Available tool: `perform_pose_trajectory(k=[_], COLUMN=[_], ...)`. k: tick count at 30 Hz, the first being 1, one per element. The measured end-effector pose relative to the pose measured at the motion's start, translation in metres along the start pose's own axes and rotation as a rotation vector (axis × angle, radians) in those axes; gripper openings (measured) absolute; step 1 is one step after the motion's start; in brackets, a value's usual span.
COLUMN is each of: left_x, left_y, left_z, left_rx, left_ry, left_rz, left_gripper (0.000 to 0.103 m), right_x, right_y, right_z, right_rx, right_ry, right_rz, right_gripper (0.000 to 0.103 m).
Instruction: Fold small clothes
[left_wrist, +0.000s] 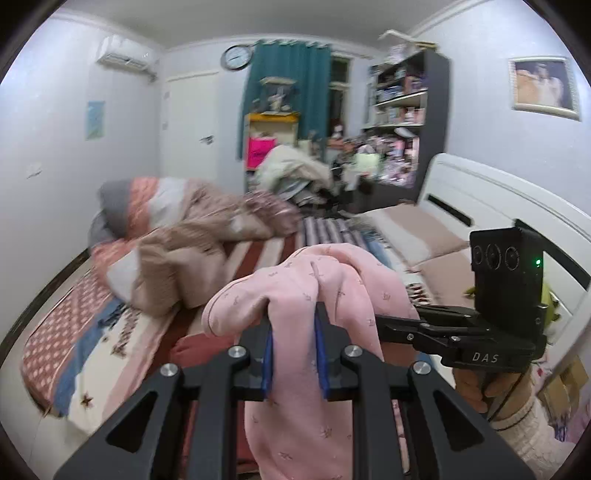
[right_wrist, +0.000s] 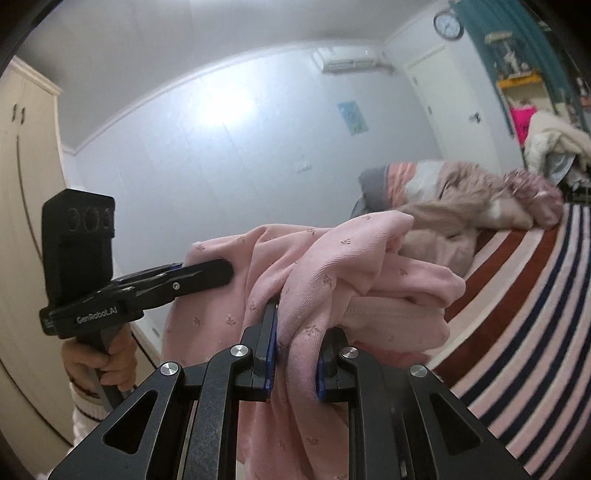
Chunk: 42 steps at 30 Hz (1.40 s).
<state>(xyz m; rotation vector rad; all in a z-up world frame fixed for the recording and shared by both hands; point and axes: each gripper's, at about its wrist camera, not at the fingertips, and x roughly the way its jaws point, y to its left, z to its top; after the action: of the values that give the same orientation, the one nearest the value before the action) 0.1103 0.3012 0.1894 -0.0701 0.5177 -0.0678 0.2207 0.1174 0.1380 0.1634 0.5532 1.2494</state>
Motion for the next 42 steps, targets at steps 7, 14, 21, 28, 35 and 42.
perform_pose_trajectory(k=[7, 14, 21, 28, 35, 42], left_x=[0.072, 0.127, 0.145, 0.122, 0.088, 0.058], left_y=[0.088, 0.128, 0.132, 0.108, 0.065, -0.019], left_z=[-0.034, -0.071, -0.076, -0.058, -0.034, -0.072], left_rx=[-0.097, -0.168, -0.187, -0.124, -0.035, 0.07], left_ry=[0.193, 0.265, 0.295, 0.23, 0.144, 0.0], left_rz=[0.145, 0.159, 0.185, 0.194, 0.258, 0.255], left_gripper=[0.016, 0.024, 0.049, 0.065, 0.067, 0.071], right_x=[0.113, 0.167, 0.168, 0.135, 0.096, 0.025], right_y=[-0.037, -0.097, -0.104, -0.102, -0.091, -0.077], right_z=[-0.002, -0.043, -0.063, -0.048, -0.036, -0.094], right_rx=[0.131, 0.224, 0.231, 0.213, 0.147, 0.055], right_ry=[0.203, 0.294, 0.324, 0.275, 0.214, 0.154], right_rz=[-0.104, -0.215, -0.271, -0.295, -0.293, -0.289], right_gripper=[0.011, 0.017, 0.034, 0.051, 0.062, 0.068])
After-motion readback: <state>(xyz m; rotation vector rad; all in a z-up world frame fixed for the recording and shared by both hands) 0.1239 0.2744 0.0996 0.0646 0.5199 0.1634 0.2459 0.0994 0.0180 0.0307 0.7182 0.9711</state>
